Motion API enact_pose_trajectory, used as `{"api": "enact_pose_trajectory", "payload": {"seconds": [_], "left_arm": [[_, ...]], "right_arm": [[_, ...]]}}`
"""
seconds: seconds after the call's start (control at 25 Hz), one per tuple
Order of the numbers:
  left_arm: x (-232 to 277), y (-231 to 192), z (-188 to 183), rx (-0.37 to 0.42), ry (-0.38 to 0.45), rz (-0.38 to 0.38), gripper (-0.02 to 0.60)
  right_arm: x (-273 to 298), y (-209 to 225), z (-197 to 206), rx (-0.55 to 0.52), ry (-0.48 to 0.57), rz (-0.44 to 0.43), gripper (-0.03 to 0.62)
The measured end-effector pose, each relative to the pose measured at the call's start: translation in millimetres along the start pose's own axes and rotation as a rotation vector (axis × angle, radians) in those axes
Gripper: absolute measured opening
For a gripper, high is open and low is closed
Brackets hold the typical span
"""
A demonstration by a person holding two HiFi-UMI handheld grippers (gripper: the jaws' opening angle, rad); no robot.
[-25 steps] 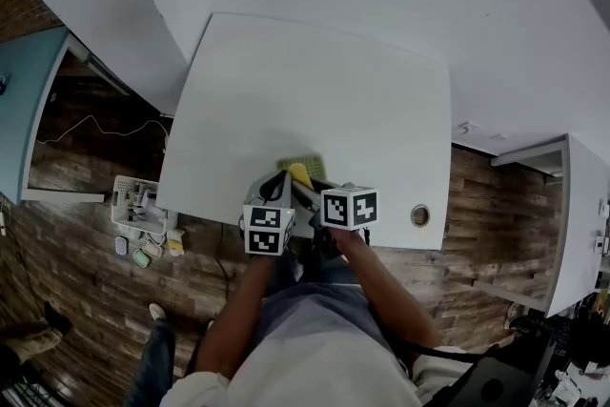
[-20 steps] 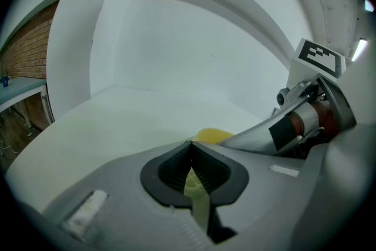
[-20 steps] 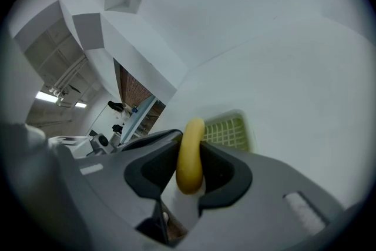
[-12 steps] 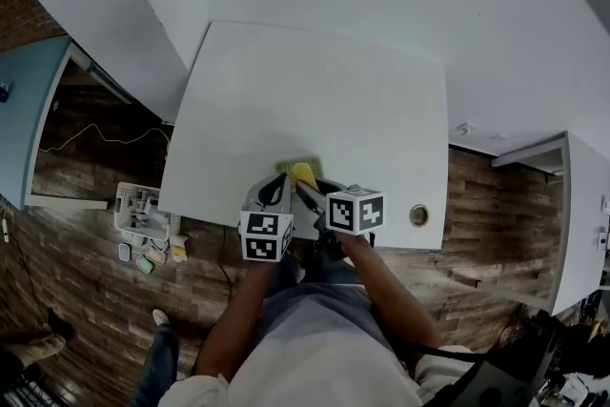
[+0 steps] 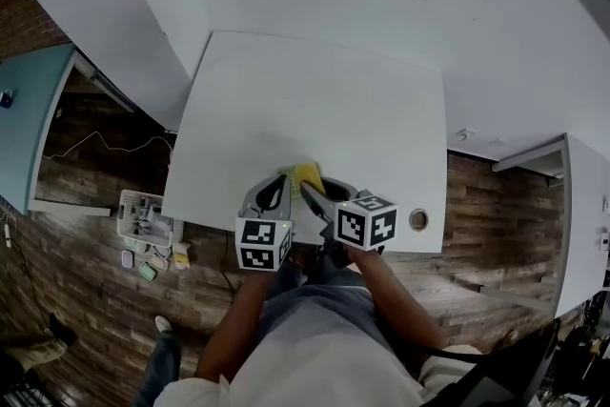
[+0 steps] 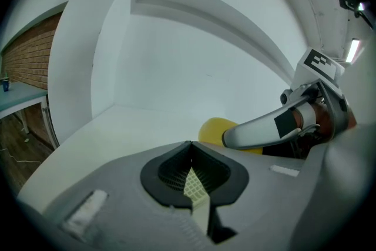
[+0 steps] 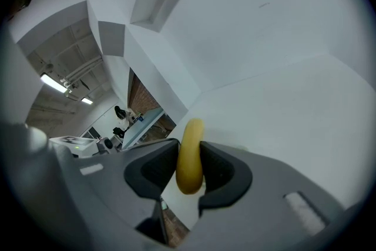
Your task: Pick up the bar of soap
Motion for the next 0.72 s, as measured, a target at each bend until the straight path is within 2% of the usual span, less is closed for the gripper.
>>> {"api": "enact_pose_trajectory", "payload": {"seconds": [0.48, 0.72], "left_arm": [[-22.1, 9.2, -51.6, 0.061, 0.112, 0.015, 0.002], [-36.6, 16.2, -73.3, 0.079, 0.158, 0.033, 0.002]], "right_arm": [[-37.9, -33.4, -35.5, -0.093, 0.162, -0.029, 0.118], [-54.9, -43.3, -44.6, -0.104, 0.218, -0.034, 0.118]]}}
Point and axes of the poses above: the fingertips, and each gripper's own axes: x forward along the fingers, y to its right, z out of its underside, the point moved 9 cm from there along -x, backward along the fingers, and after that the axes turned 3 degrees about z, right-handed, at the moved point
